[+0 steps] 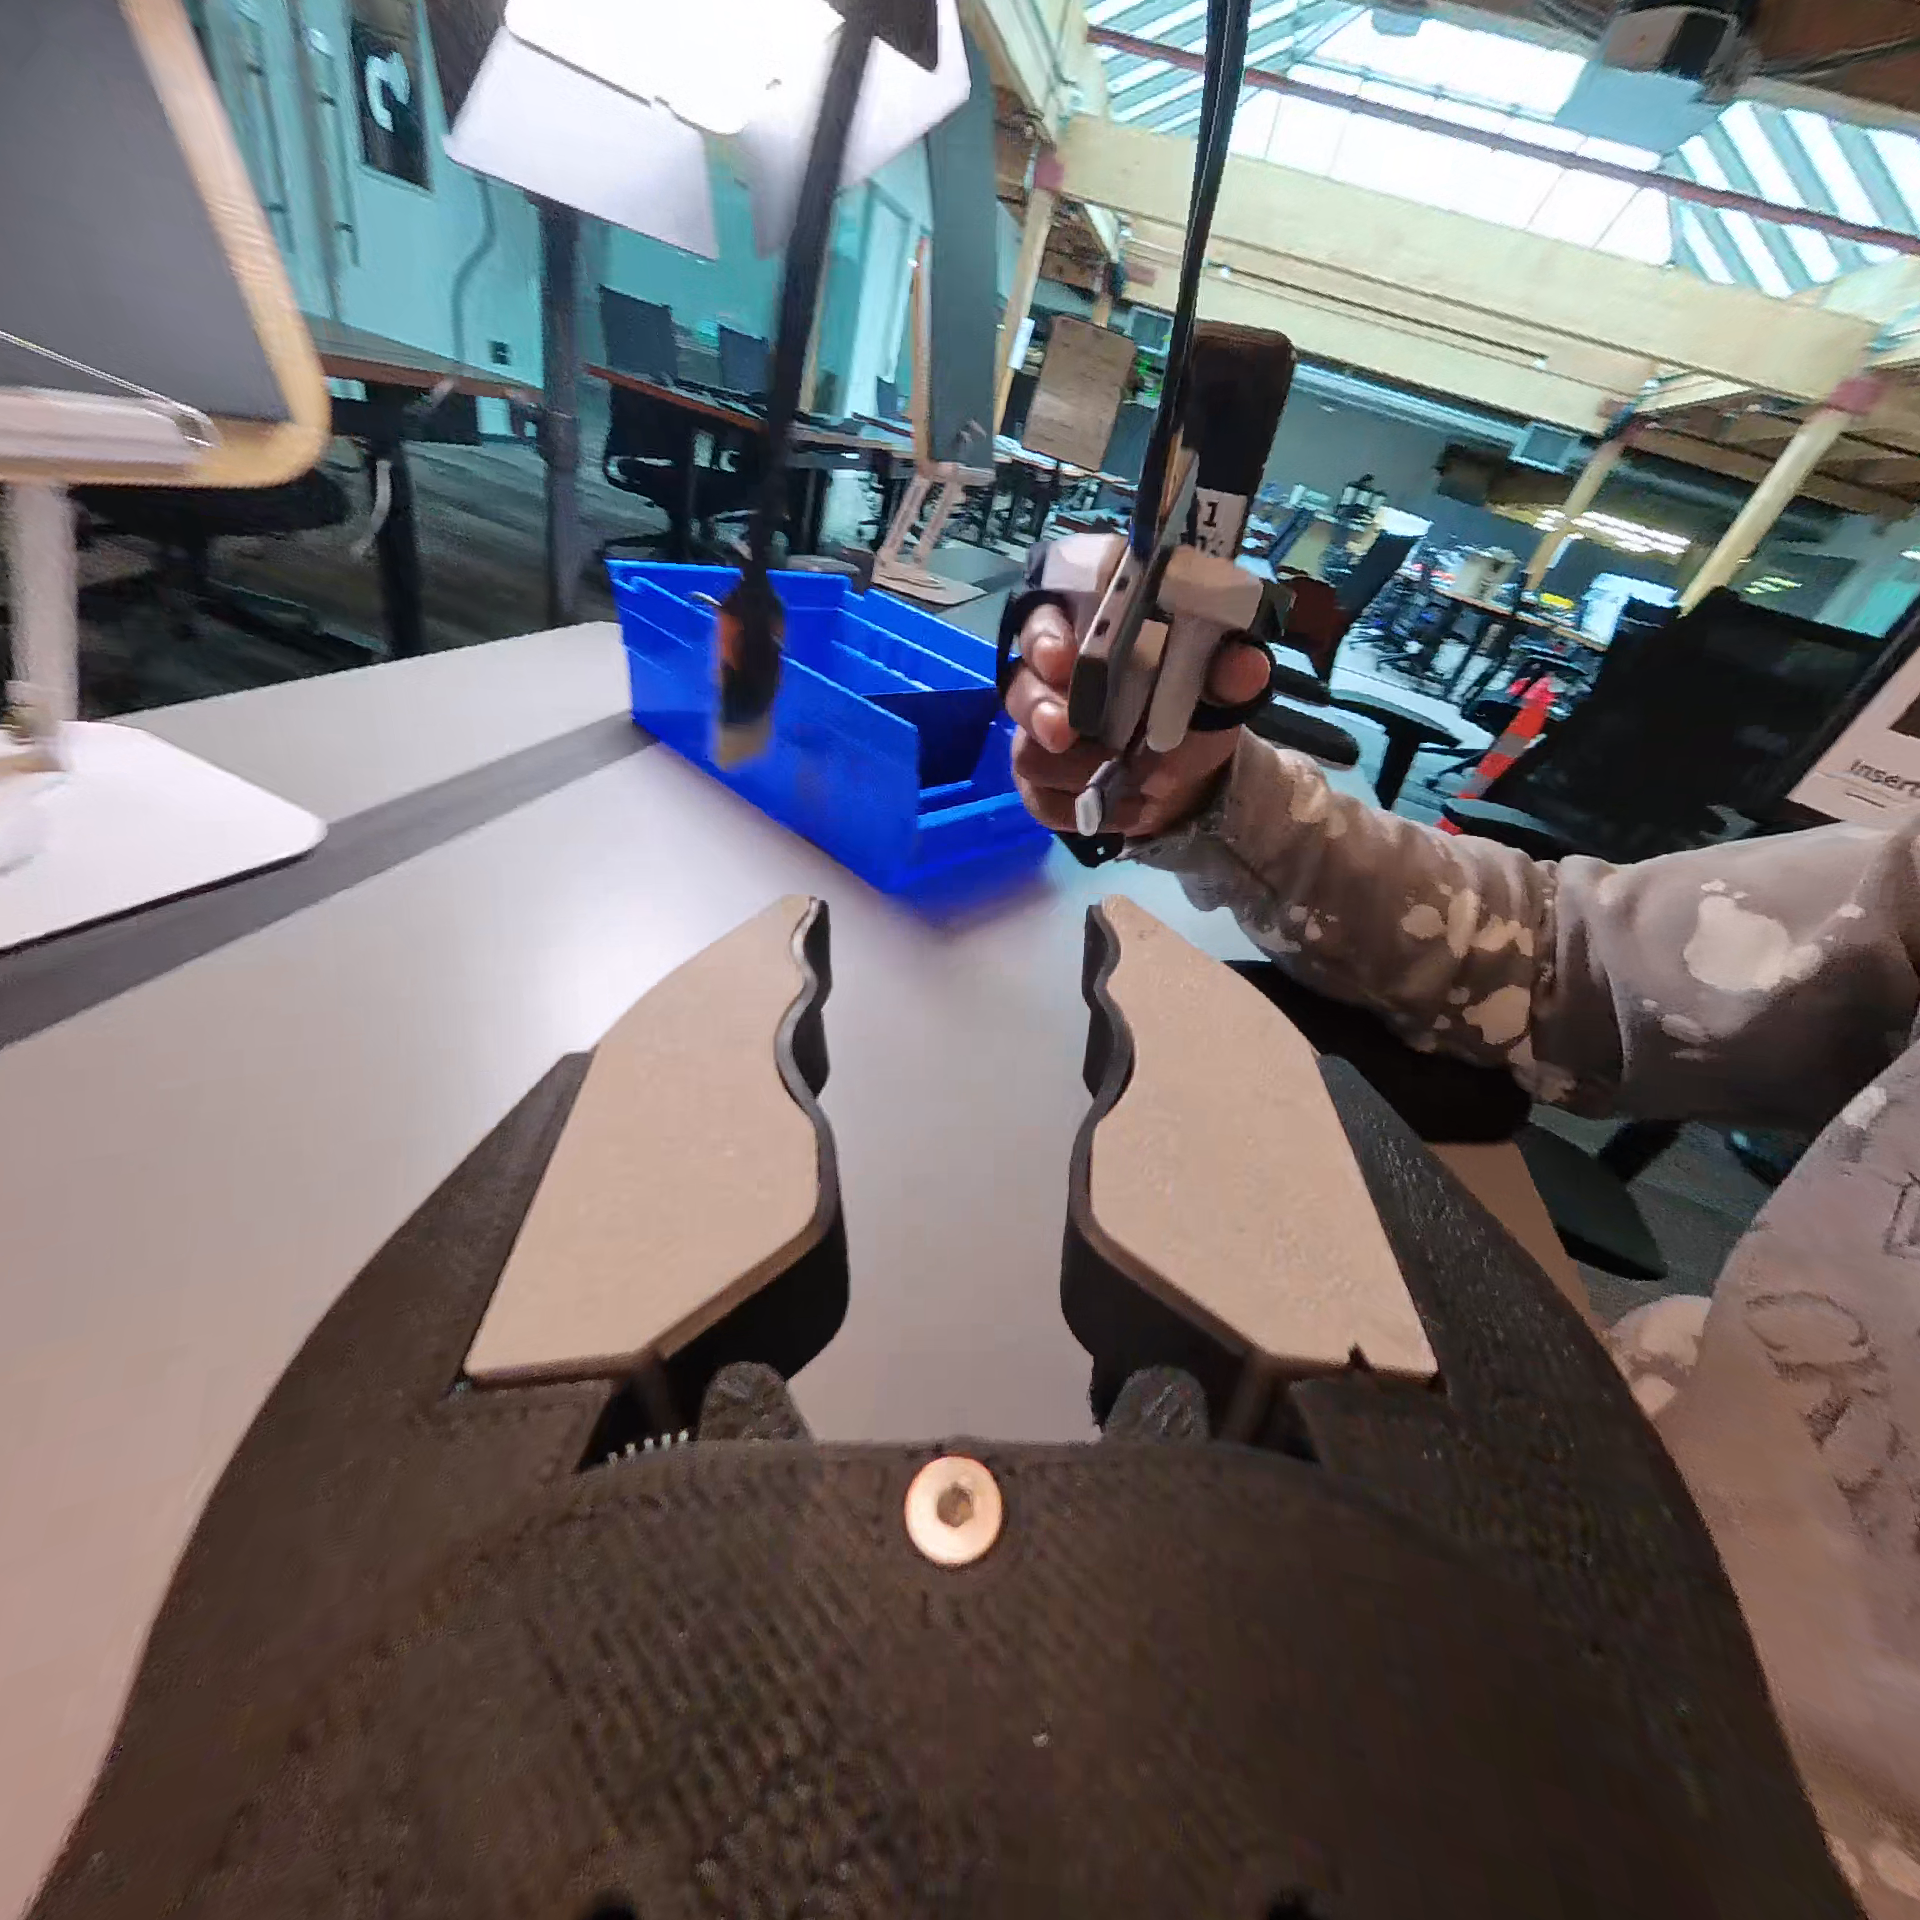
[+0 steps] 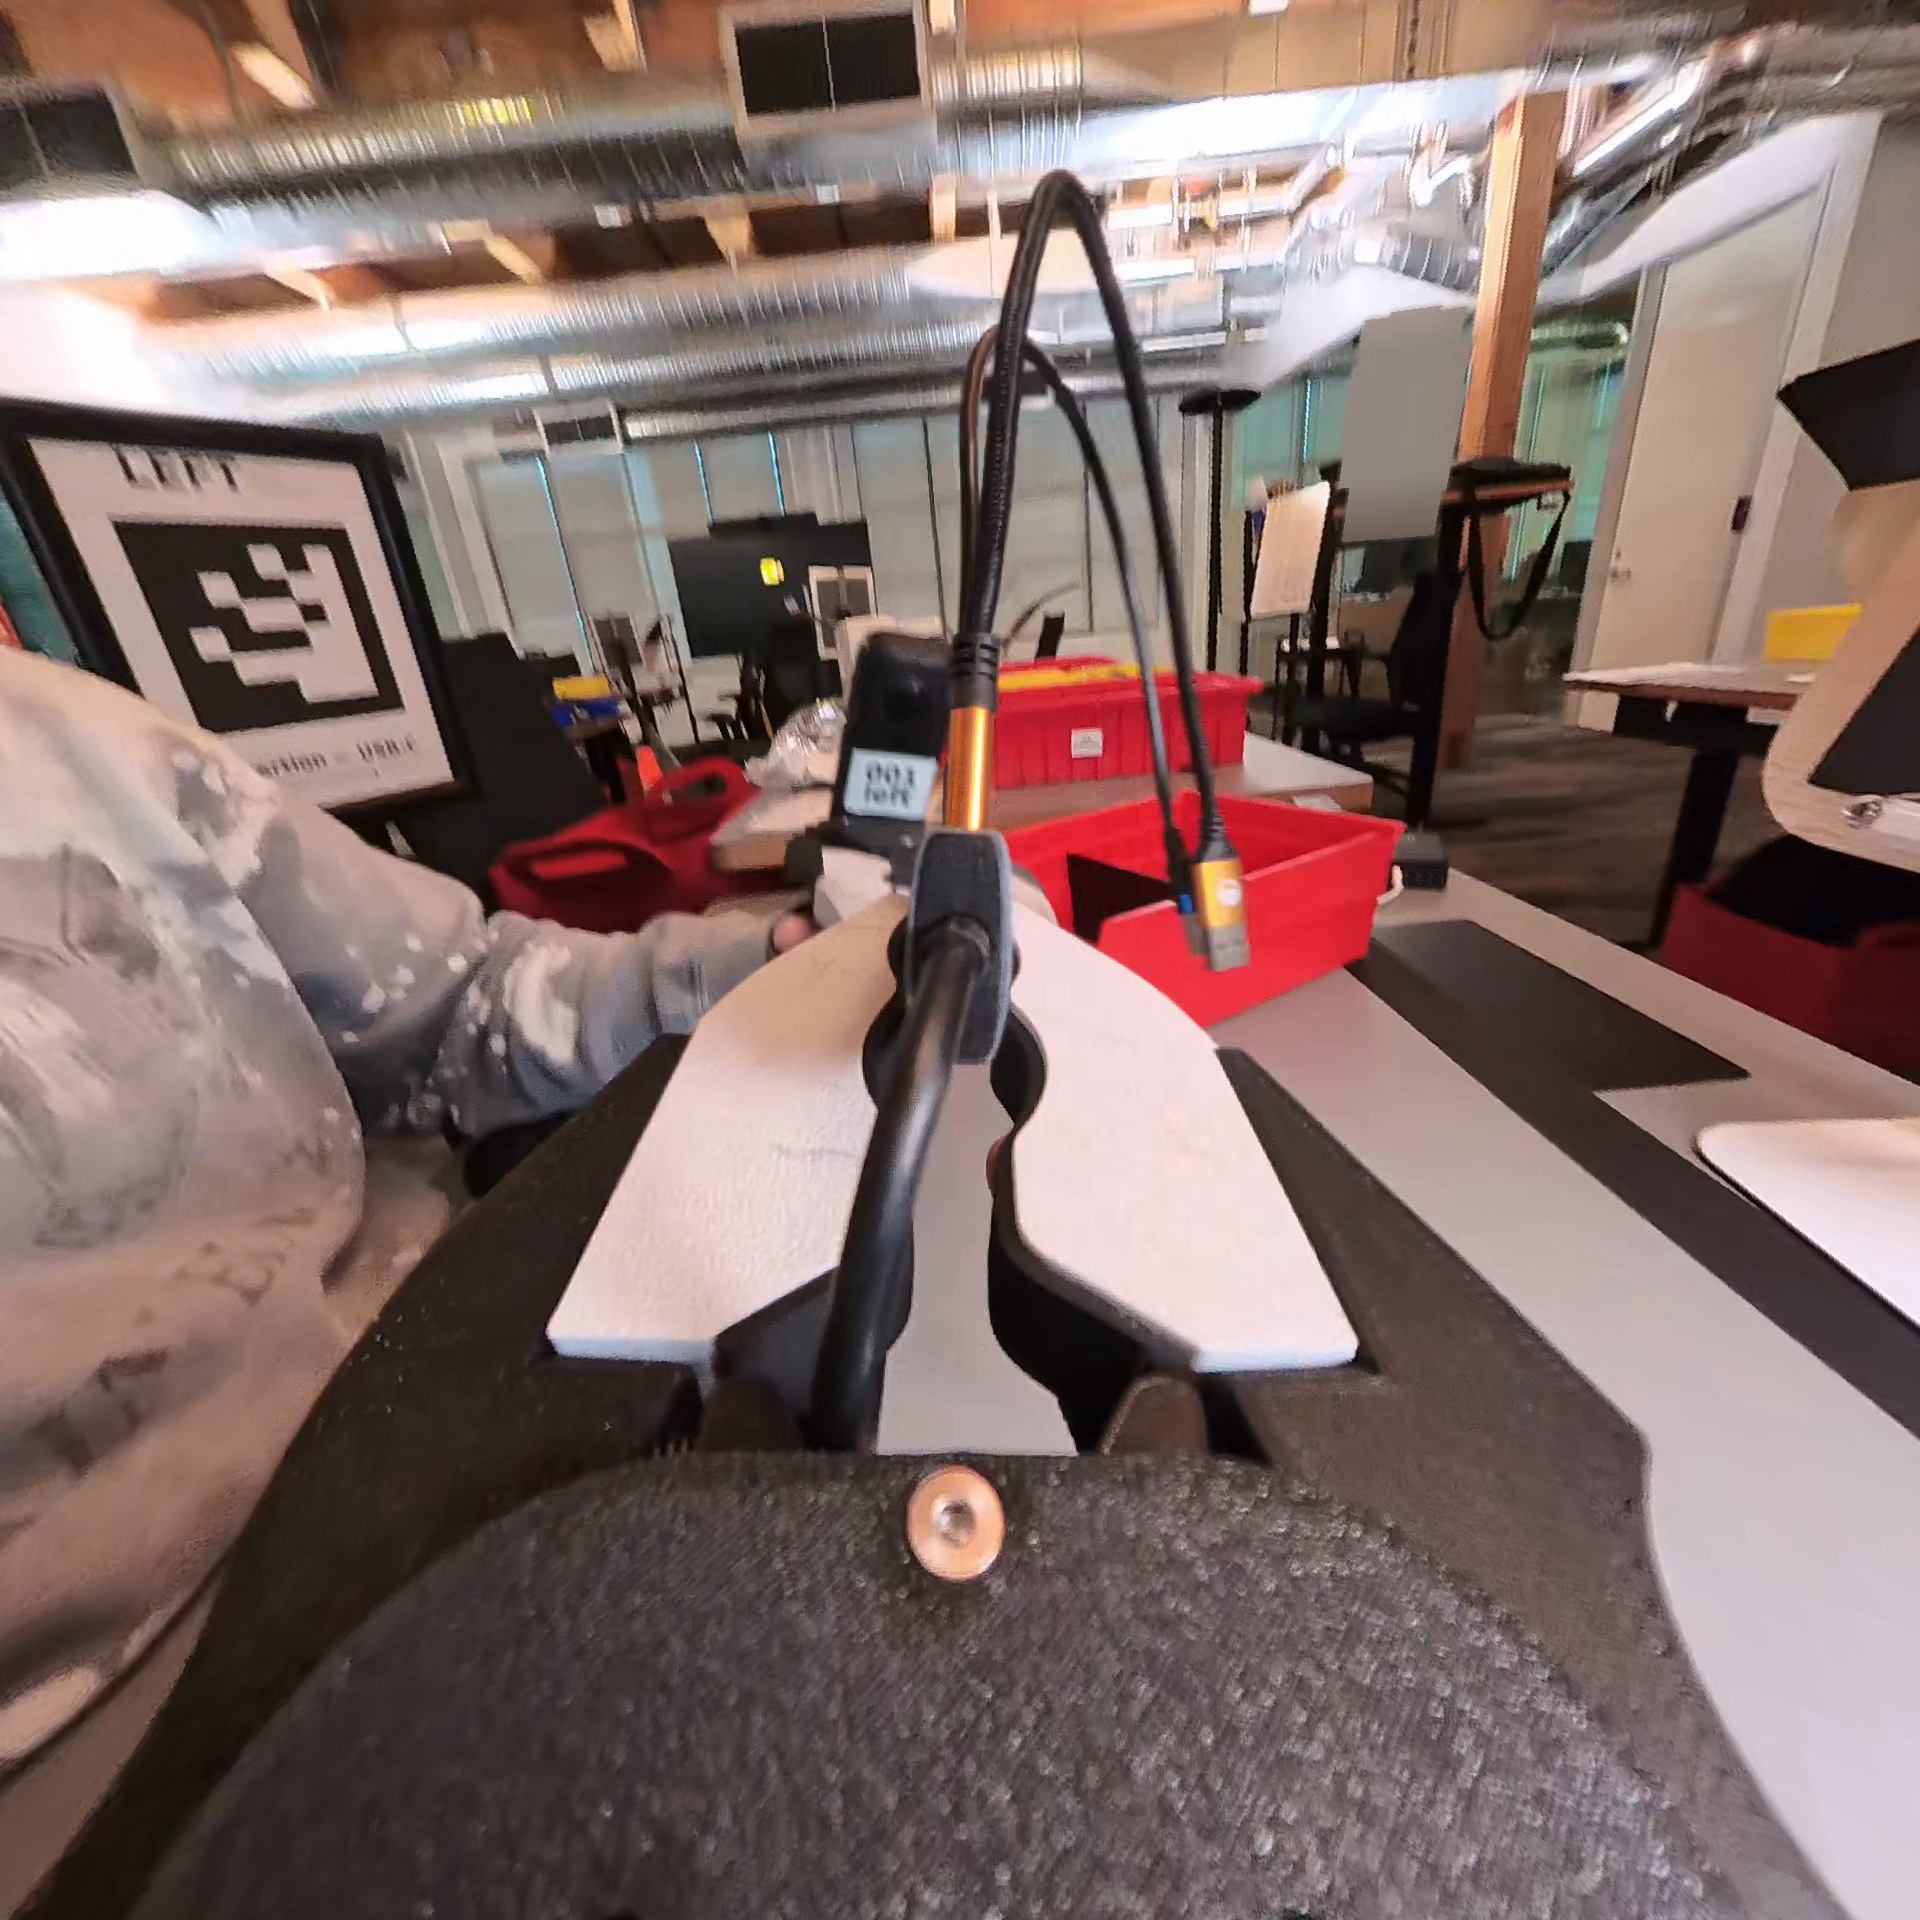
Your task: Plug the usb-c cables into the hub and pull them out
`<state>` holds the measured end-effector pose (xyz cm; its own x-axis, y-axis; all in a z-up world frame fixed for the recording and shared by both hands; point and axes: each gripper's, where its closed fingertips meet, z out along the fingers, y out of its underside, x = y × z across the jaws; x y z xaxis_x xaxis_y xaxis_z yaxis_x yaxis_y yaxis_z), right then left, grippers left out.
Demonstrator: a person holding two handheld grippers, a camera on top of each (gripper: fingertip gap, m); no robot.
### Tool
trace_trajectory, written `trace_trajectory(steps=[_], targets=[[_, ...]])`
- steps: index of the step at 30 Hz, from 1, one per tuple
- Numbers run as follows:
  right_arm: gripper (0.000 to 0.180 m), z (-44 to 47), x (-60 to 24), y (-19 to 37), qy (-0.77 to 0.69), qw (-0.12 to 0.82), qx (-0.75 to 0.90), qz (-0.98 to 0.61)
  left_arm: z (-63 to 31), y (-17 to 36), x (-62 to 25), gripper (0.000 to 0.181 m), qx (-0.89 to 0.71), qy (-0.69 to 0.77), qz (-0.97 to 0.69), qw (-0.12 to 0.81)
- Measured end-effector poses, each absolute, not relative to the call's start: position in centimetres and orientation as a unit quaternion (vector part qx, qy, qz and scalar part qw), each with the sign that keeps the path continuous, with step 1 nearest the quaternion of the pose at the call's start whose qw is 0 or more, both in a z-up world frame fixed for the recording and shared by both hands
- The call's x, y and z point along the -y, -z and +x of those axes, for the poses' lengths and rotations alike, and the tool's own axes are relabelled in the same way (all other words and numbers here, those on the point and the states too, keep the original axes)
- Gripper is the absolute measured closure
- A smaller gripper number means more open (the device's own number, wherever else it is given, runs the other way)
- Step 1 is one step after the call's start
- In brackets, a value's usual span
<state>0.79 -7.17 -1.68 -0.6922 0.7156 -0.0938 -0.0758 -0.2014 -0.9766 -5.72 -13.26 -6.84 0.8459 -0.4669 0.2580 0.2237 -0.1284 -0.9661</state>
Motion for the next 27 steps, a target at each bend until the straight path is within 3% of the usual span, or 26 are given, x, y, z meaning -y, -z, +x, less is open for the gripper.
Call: trace_trajectory(steps=[5, 6, 7, 8, 17, 22, 27], targets=[[0.170, 0.0, 8.7, 1.7, -0.742, 0.267, 0.545, -0.284, -1.4, 4.1, 10.4, 0.136, -0.098, 0.353, -0.644, 0.672], [0.170, -0.2, 8.9, 1.9, -0.738, 0.270, 0.549, -0.286, -0.9, 3.8, 10.0, 0.142, -0.105, 0.357, -0.641, 0.671], [0.170, -0.2, 9.0, 2.1, -0.733, 0.271, 0.554, -0.287, -0.6, 3.8, 9.7, 0.163, -0.115, 0.354, -0.649, 0.664], [0.169, -0.4, 8.7, 2.2, -0.729, 0.273, 0.554, -0.294, -0.6, 4.0, 9.5, 0.168, -0.125, 0.345, -0.656, 0.659], [0.155, 0.1, 7.8, 4.0, -0.634, 0.297, 0.646, -0.305, -2.4, 6.4, 11.8, 0.170, -0.151, 0.349, -0.653, 0.655], [0.169, 1.0, 8.5, 5.8, -0.584, 0.267, 0.706, -0.297, -2.5, 6.3, 12.5, 0.170, -0.165, 0.341, -0.646, 0.662], [0.163, 1.4, 8.7, 6.5, -0.559, 0.259, 0.727, -0.303, -2.4, 5.4, 12.9, 0.170, -0.172, 0.340, -0.631, 0.676]])
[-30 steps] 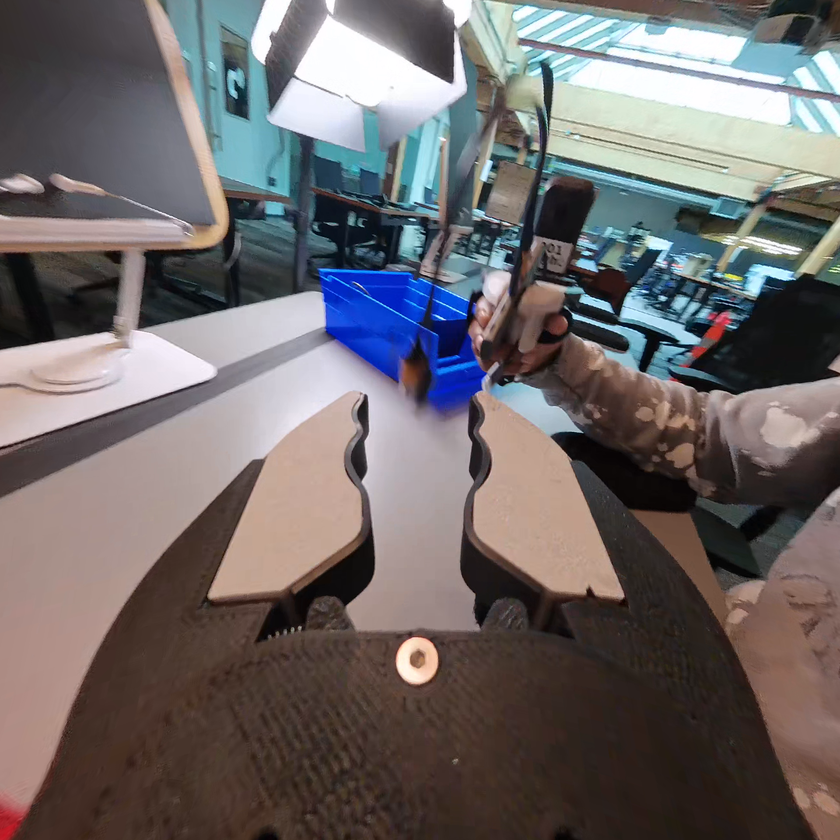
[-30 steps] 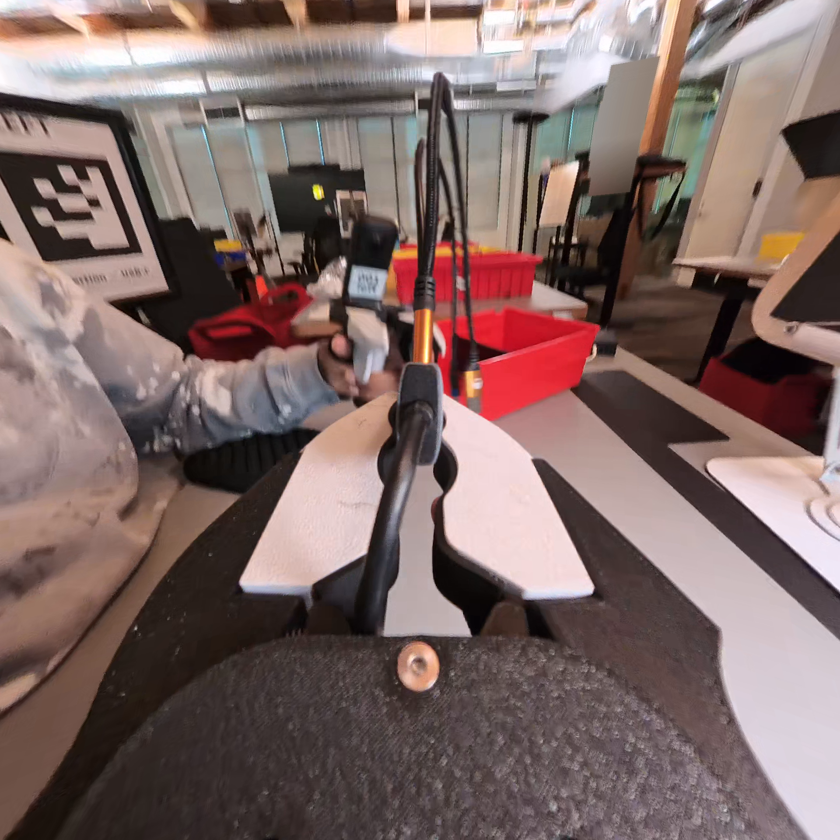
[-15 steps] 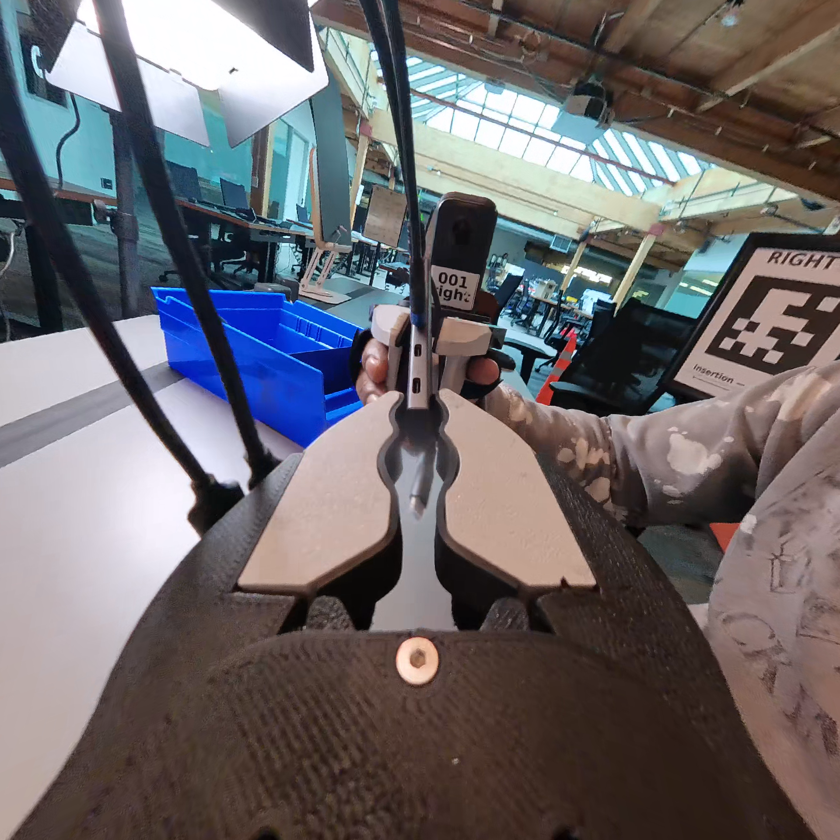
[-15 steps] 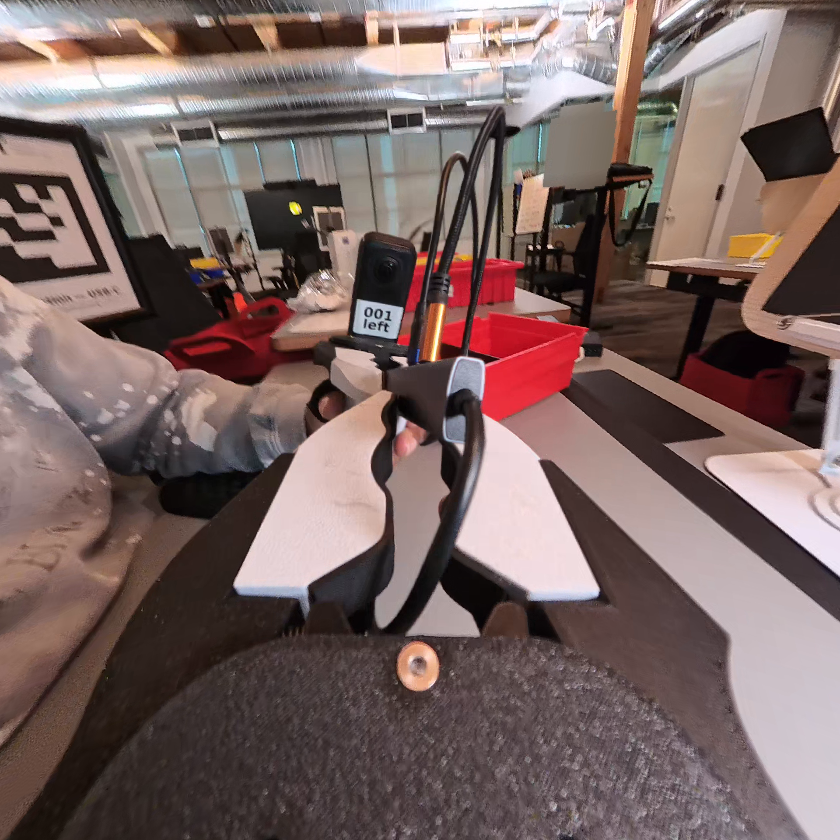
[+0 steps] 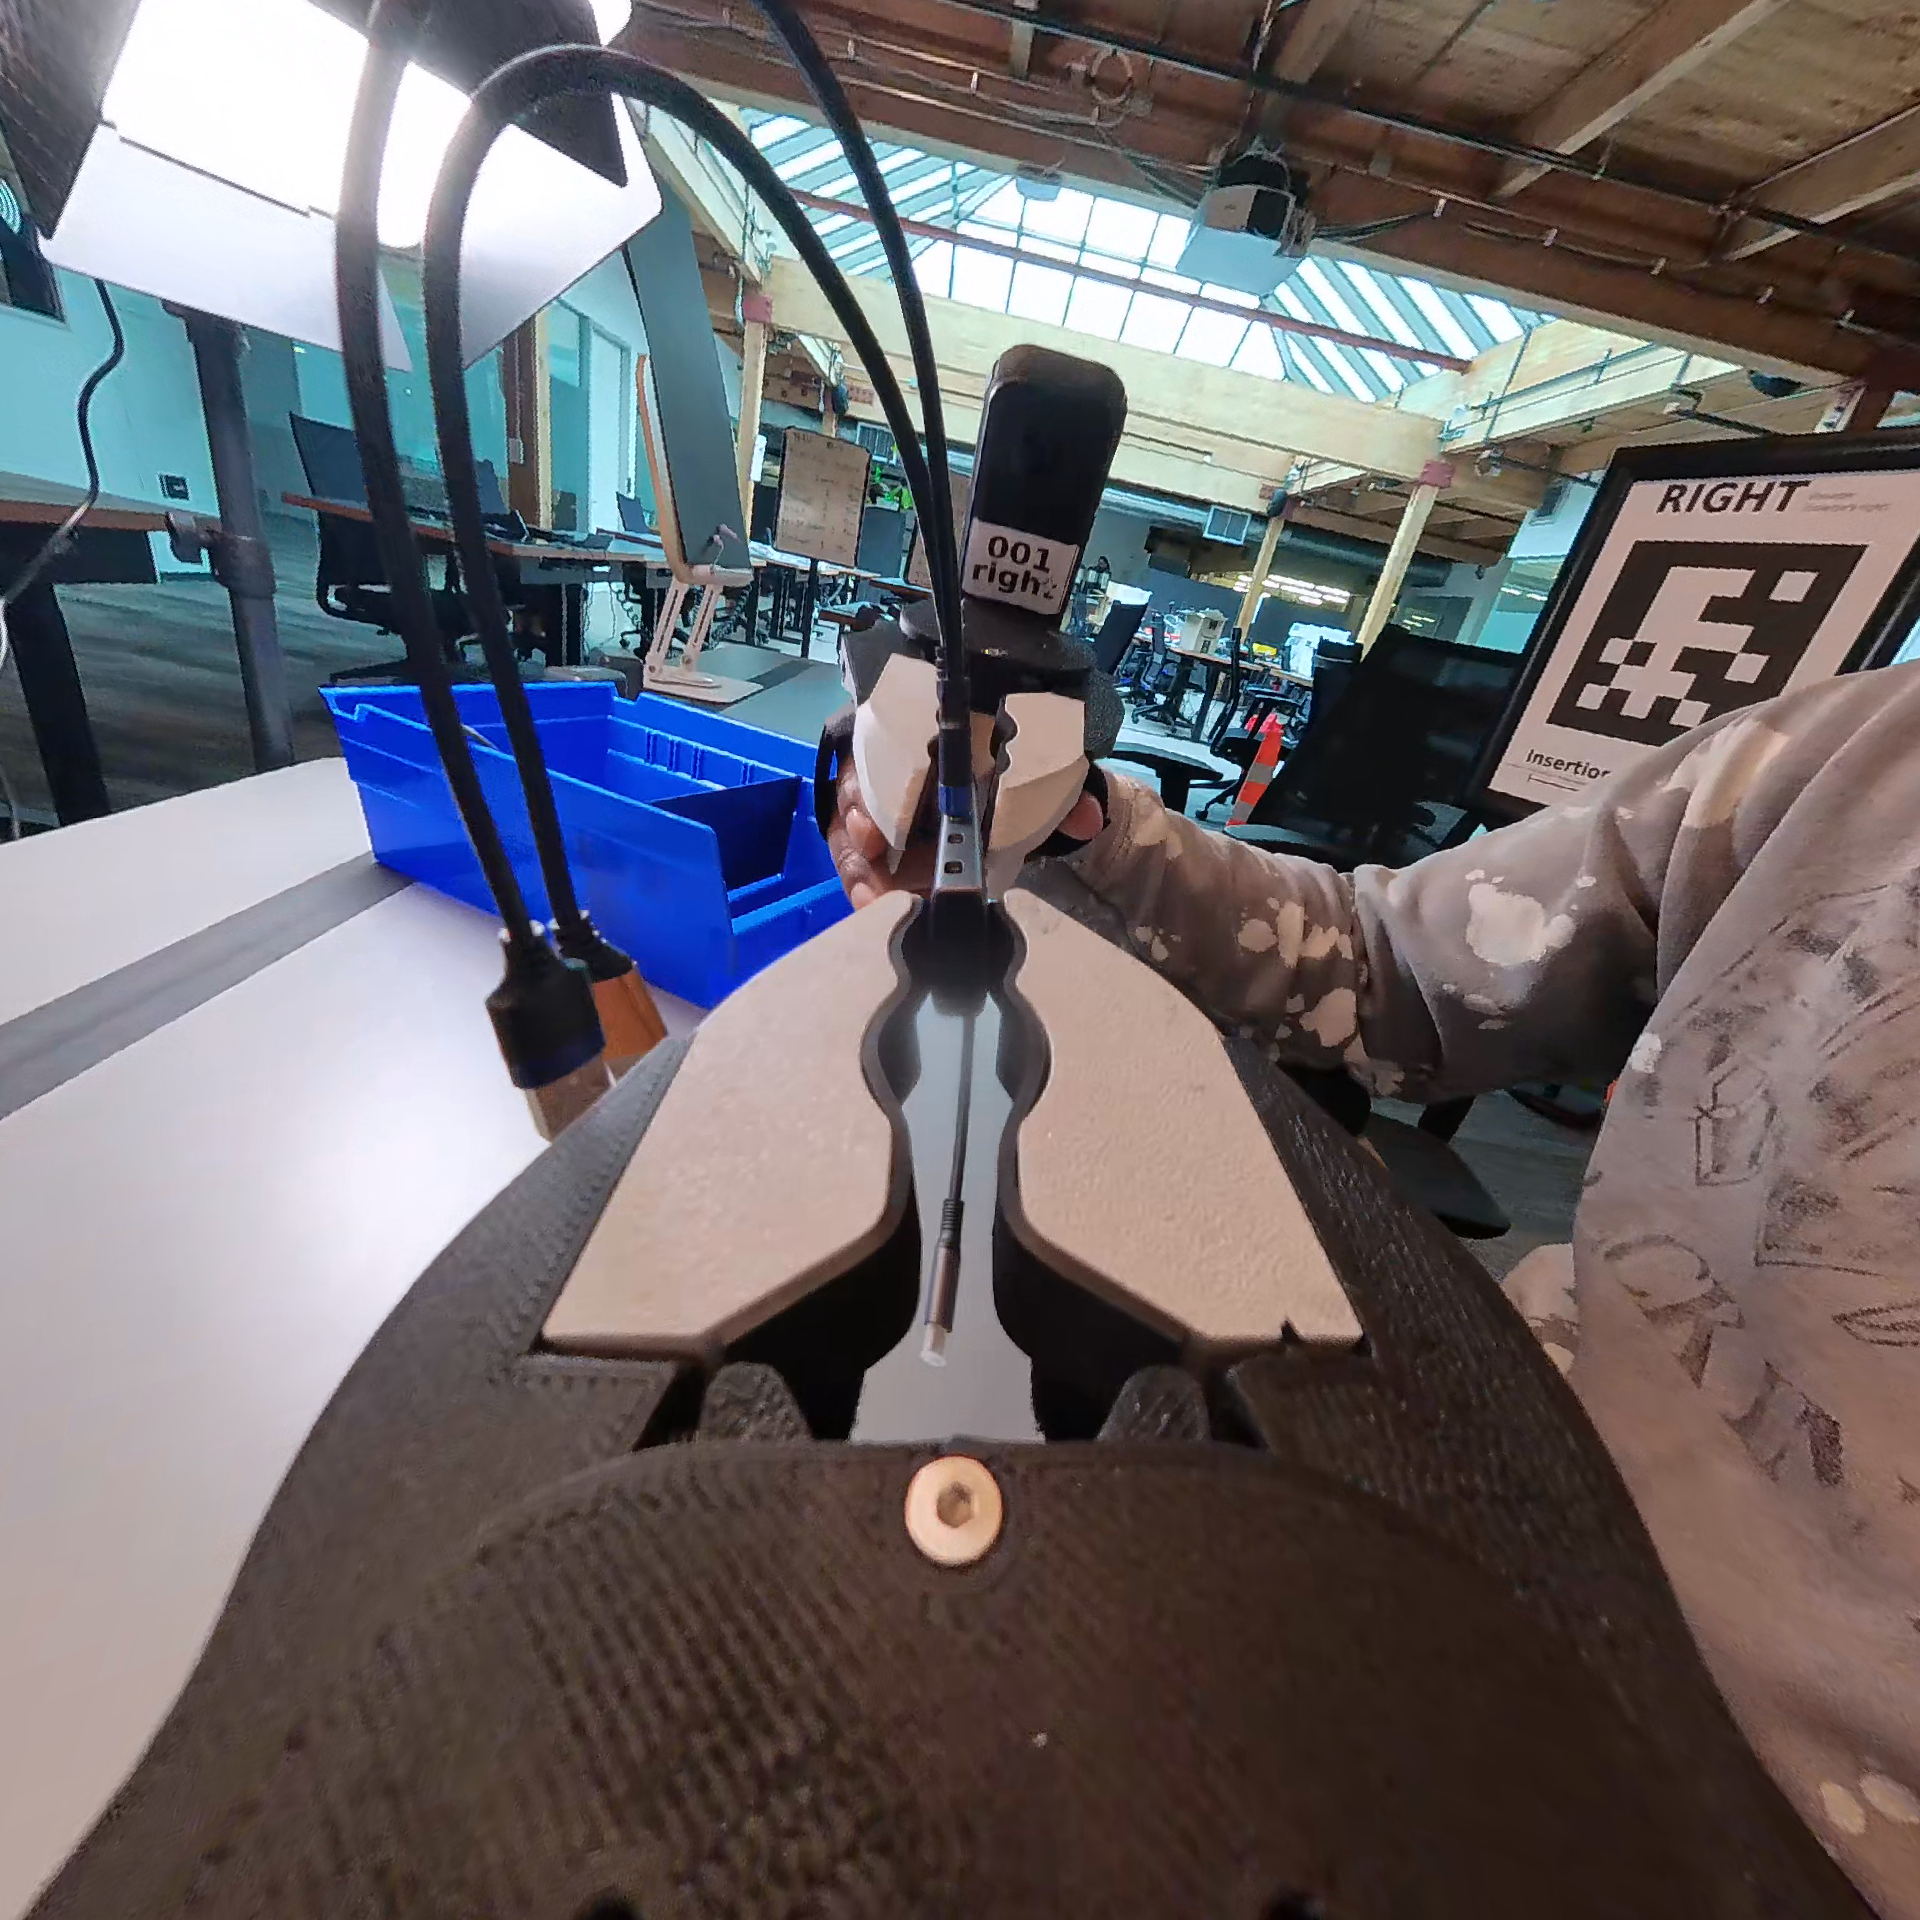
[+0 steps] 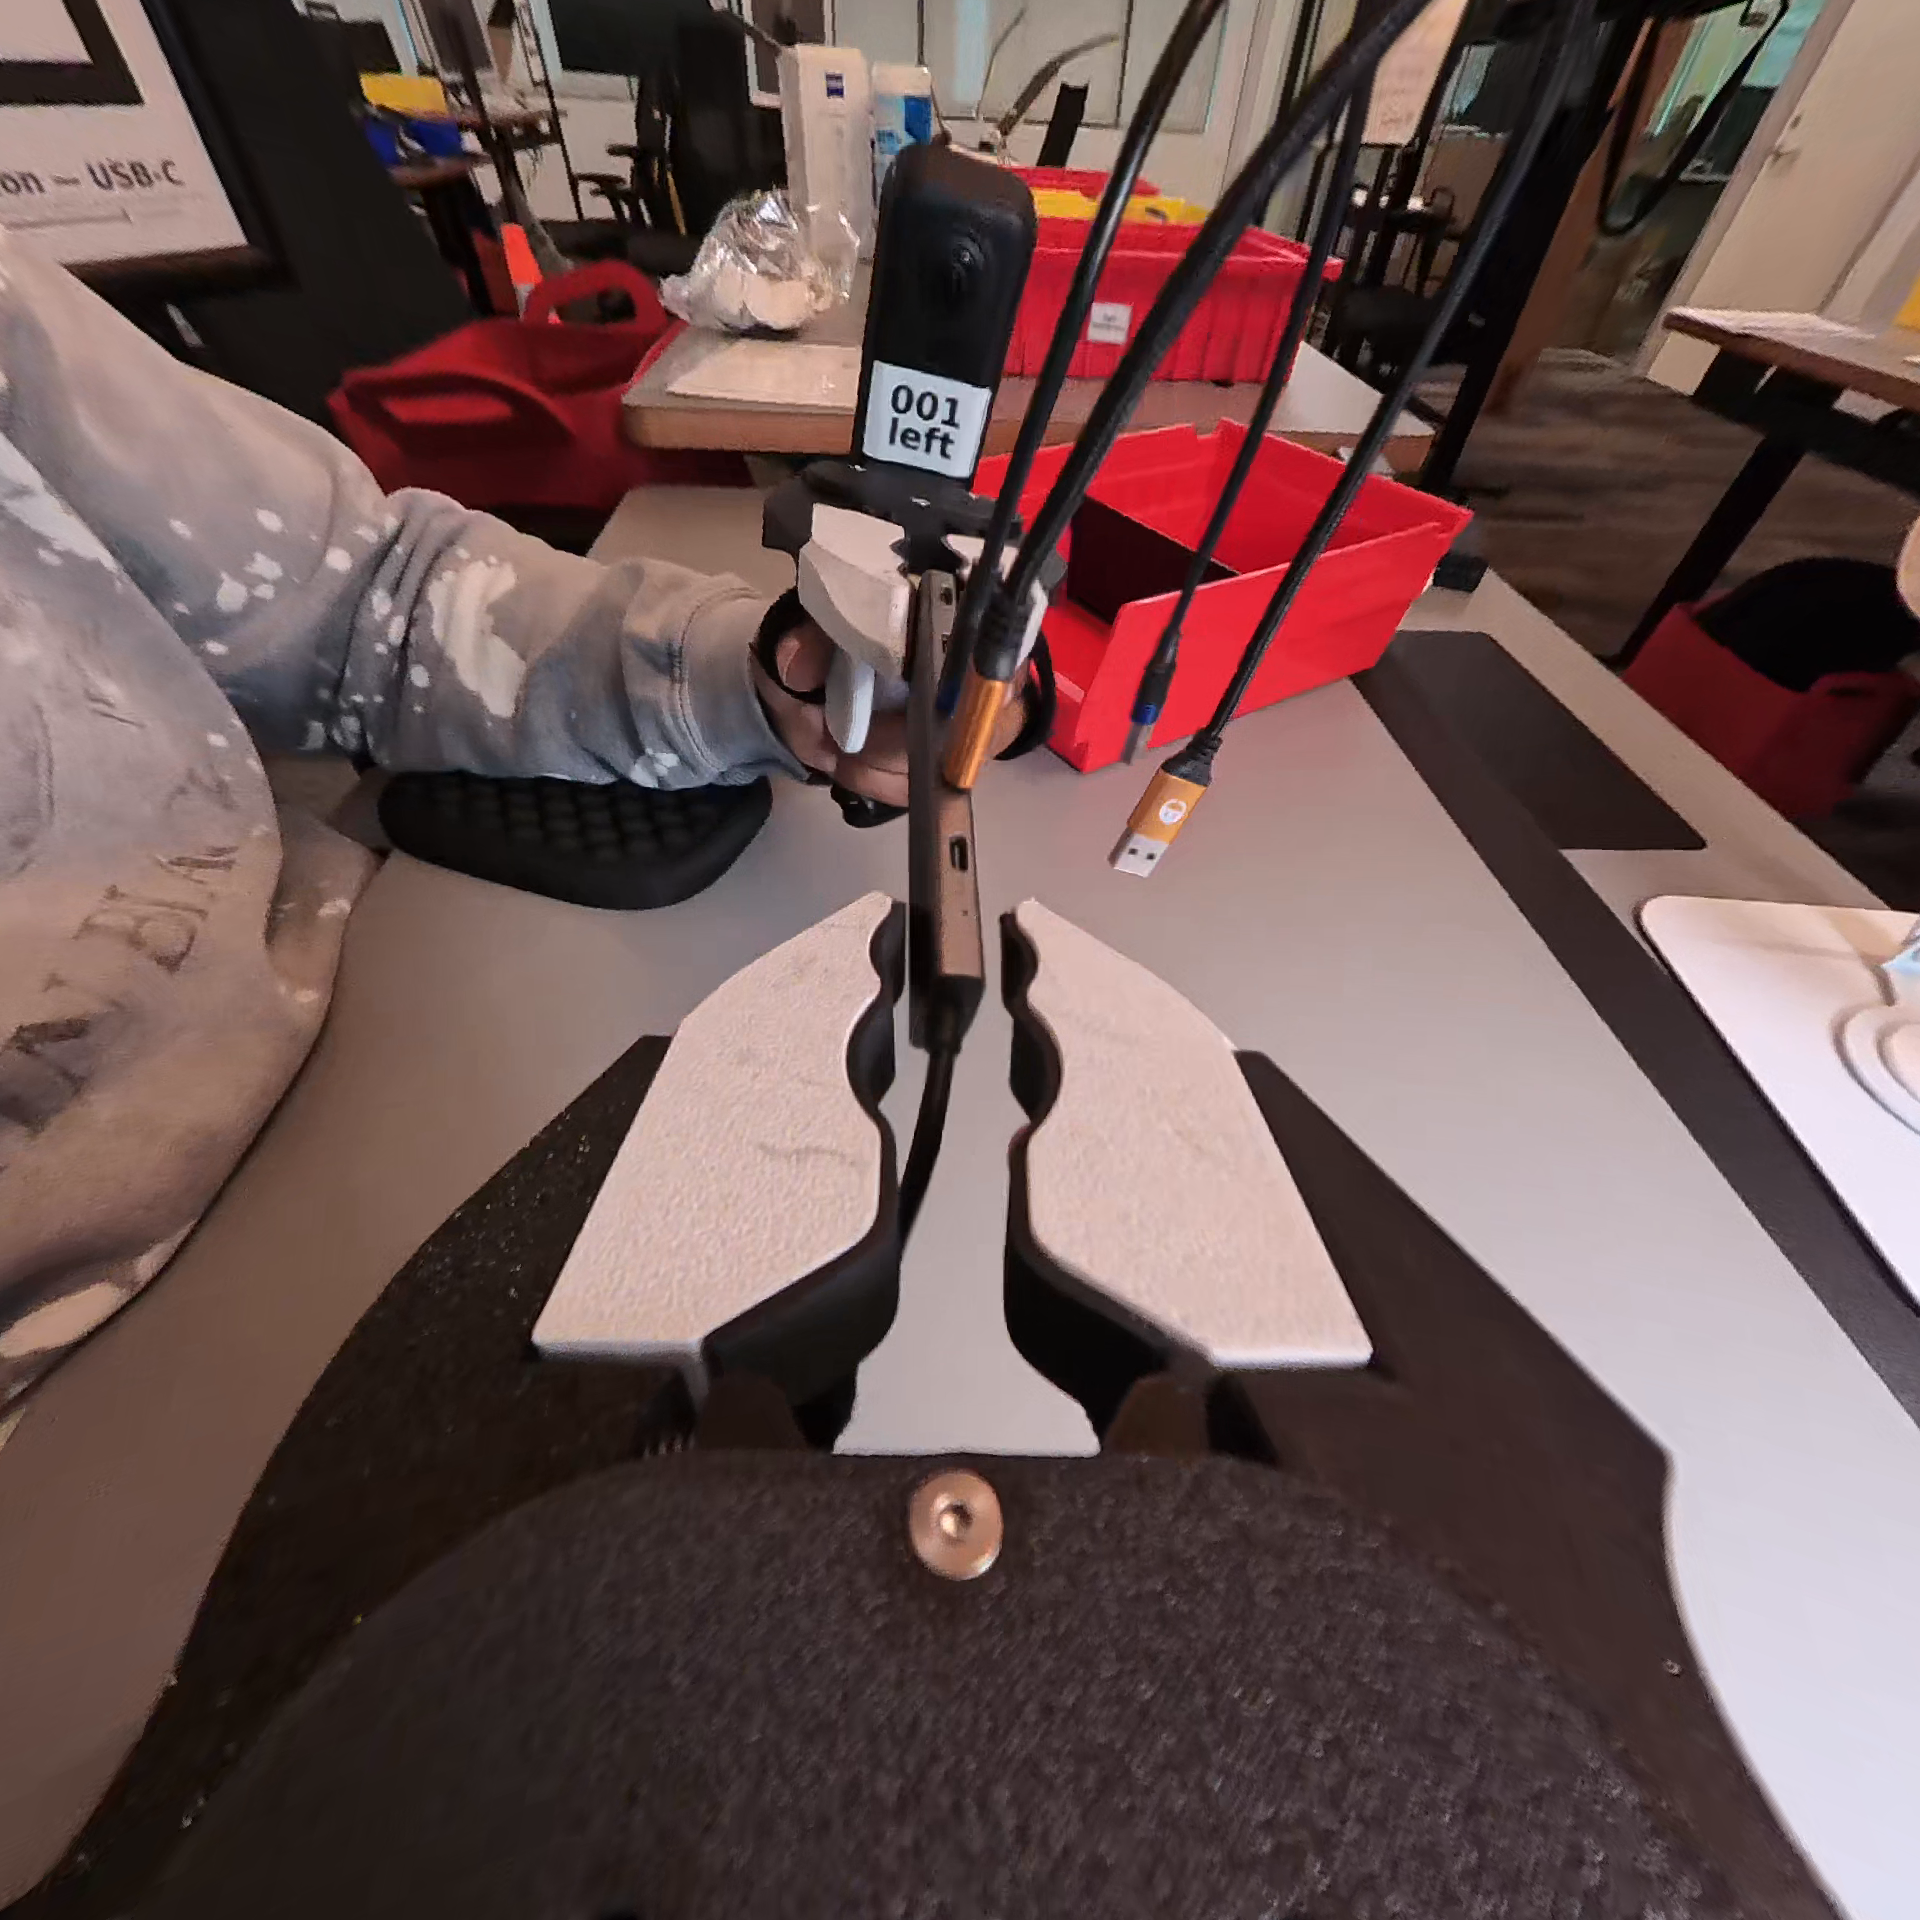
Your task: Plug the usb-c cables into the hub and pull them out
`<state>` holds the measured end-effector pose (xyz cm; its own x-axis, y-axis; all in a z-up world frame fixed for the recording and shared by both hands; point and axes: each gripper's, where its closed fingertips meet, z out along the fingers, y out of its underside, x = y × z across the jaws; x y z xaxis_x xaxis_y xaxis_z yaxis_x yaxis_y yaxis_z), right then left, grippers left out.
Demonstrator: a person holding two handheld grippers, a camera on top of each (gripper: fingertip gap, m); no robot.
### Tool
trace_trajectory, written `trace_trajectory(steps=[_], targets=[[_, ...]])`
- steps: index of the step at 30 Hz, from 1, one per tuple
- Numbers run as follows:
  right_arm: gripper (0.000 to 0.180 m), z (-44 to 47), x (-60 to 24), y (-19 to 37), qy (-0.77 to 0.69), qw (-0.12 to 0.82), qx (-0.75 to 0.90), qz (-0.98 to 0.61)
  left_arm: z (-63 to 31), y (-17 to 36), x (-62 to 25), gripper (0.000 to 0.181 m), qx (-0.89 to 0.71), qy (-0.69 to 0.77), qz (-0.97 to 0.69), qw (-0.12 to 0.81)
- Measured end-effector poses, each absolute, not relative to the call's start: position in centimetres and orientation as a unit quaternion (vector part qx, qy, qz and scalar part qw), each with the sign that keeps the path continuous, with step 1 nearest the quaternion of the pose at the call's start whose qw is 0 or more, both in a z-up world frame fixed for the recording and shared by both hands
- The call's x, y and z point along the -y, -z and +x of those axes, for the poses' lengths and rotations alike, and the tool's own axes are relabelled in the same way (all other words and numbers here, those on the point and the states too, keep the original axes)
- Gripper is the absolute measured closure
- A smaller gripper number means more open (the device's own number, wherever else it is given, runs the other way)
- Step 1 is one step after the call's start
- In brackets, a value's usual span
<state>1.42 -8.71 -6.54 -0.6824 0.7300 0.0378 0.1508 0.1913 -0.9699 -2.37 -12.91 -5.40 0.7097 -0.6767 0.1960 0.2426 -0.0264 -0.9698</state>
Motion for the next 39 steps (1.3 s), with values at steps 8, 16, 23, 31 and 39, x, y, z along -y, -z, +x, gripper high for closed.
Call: trace_trajectory(steps=[8, 16, 23, 31, 39], targets=[[0.167, 1.9, 9.0, 5.2, -0.571, 0.280, 0.715, -0.291, -2.3, 4.2, 13.6, 0.170, -0.178, 0.333, -0.615, 0.693], [0.168, 2.6, 9.2, 4.0, -0.577, 0.292, 0.699, -0.306, -1.9, 3.7, 13.7, 0.170, -0.182, 0.325, -0.611, 0.699], [0.170, 5.4, 4.0, -1.1, -0.471, 0.372, 0.714, -0.361, -3.3, 6.7, 12.4, 0.155, -0.159, 0.203, -0.696, 0.670], [0.170, 10.7, -9.4, -6.9, -0.224, 0.454, 0.686, -0.522, -3.6, 9.7, 11.8, 0.148, -0.117, 0.170, -0.736, 0.645], [0.170, 11.6, -20.4, -3.5, -0.075, 0.445, 0.636, -0.626, -5.1, 10.8, 12.2, 0.153, -0.079, 0.142, -0.755, 0.635]])
